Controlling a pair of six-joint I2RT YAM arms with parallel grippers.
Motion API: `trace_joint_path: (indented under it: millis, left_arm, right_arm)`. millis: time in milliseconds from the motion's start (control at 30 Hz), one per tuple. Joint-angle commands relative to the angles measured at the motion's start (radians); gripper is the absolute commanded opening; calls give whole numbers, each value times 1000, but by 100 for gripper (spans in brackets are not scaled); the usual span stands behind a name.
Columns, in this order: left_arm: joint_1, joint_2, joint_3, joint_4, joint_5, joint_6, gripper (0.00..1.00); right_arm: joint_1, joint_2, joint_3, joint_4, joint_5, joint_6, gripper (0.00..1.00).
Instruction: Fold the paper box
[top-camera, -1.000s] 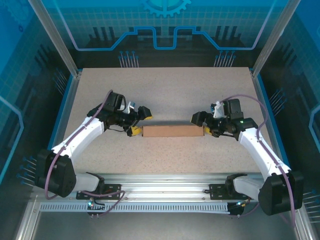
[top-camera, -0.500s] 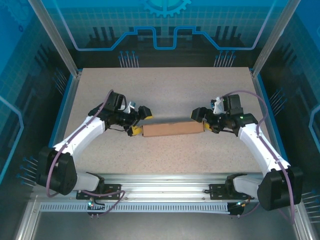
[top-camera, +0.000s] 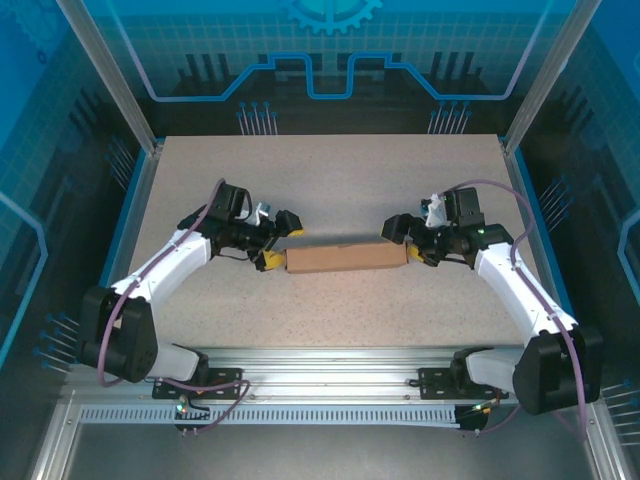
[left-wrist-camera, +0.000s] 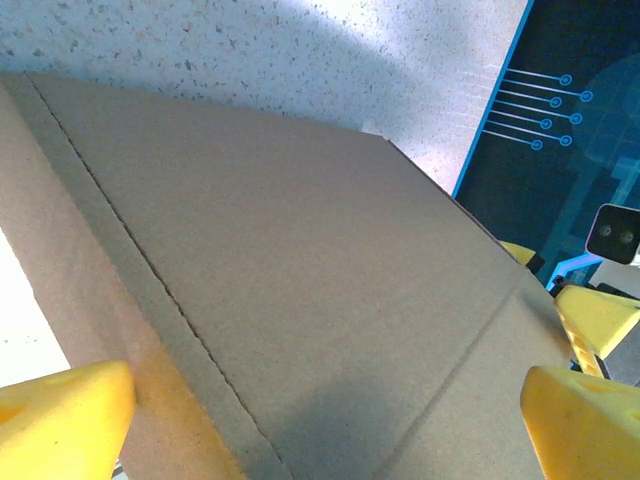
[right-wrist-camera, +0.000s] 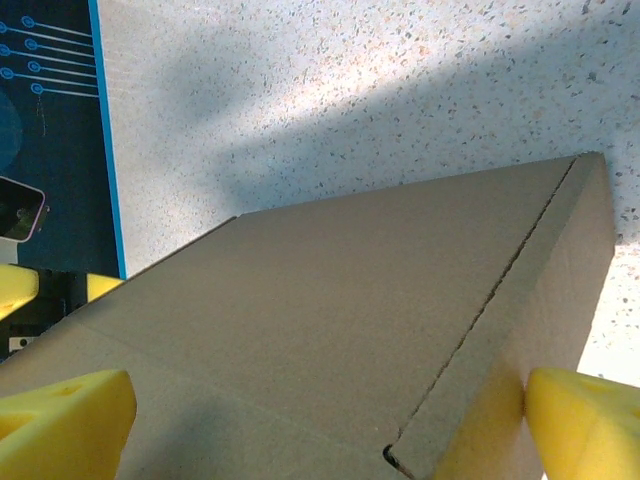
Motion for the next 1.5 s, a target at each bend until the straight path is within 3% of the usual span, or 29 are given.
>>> trace_joint_path:
  millis: [0,933,1467]
  left_arm:
    - [10,23,-1,23,83,-61,99]
    - [69,139,69,20,129,0,99]
    - [101,171,108,9,138,29,99]
  right_arm:
    - [-19,27,31,6,-58,-13,100]
    - [-99,107,58,86,-91,16,100]
    - [-167,121,77,174,-182,-4,100]
